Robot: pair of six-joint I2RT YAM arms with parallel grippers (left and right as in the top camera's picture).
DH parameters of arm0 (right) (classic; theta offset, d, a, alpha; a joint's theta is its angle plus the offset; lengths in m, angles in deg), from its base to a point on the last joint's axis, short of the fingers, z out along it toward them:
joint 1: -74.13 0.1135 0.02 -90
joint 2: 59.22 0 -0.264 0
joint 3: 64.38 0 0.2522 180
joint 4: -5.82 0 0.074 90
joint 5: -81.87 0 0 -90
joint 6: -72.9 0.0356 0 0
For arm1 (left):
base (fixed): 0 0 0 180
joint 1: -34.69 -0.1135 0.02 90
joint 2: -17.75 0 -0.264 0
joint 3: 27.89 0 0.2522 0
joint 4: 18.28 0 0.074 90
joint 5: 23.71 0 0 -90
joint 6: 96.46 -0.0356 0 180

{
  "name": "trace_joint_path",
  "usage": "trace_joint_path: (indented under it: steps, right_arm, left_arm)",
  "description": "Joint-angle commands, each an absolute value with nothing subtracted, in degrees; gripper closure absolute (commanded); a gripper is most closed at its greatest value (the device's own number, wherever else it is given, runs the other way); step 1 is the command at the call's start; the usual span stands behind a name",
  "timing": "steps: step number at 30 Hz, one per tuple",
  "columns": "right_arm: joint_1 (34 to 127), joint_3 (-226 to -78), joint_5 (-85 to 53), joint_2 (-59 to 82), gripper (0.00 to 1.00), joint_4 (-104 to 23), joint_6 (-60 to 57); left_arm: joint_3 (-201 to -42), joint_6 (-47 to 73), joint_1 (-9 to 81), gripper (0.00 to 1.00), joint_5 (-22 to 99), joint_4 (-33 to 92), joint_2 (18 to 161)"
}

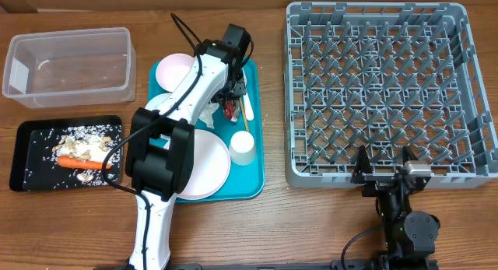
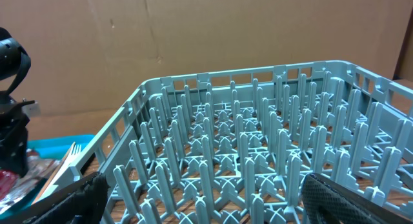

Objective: Sort waste into correct bins and load items into the dishwasher rack
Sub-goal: 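Carry the wrapper left and drop it into the clear plastic bin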

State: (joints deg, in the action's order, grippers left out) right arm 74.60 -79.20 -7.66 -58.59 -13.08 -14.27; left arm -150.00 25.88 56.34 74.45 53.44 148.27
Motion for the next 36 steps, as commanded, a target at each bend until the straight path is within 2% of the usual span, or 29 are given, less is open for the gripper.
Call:
trace_joint_path:
  steps: [1,4,6,21,25,36]
  right_arm:
    - [74.9,-78.6,-6.9,-59.1,0.0,-12.7,-14.1]
    - [74.9,-78.6,-6.9,-59.1,0.0,-12.7,-14.1]
    - [74.9,-78.6,-6.9,-59.1,0.0,-12.7,-14.1]
    - [74.9,-78.6,-6.9,-59.1,0.0,-12.7,-14.1]
    - [74.9,-78.6,-6.9,-59.1,0.0,-12.7,-14.1]
    - [74.9,-78.6,-6.9,-59.1,0.0,-12.7,-14.1]
  left_arm:
    - [-152.6,25.2,56.5,0.82,74.1,56.2,148.8]
    - [-156.0,25.2,56.4,0.93,74.2,59.8,148.8]
    - [-159.8,25.2,56.4,0.96,74.2,62.5,148.8]
    - [-180.3,23.4,54.1,0.96,71.3,76.6,148.8]
    - [-183.9,23.3,49.0,0.96,70.7,77.9,148.8]
    - [-186.4,24.2,27.0,0.96,66.4,74.2,148.8]
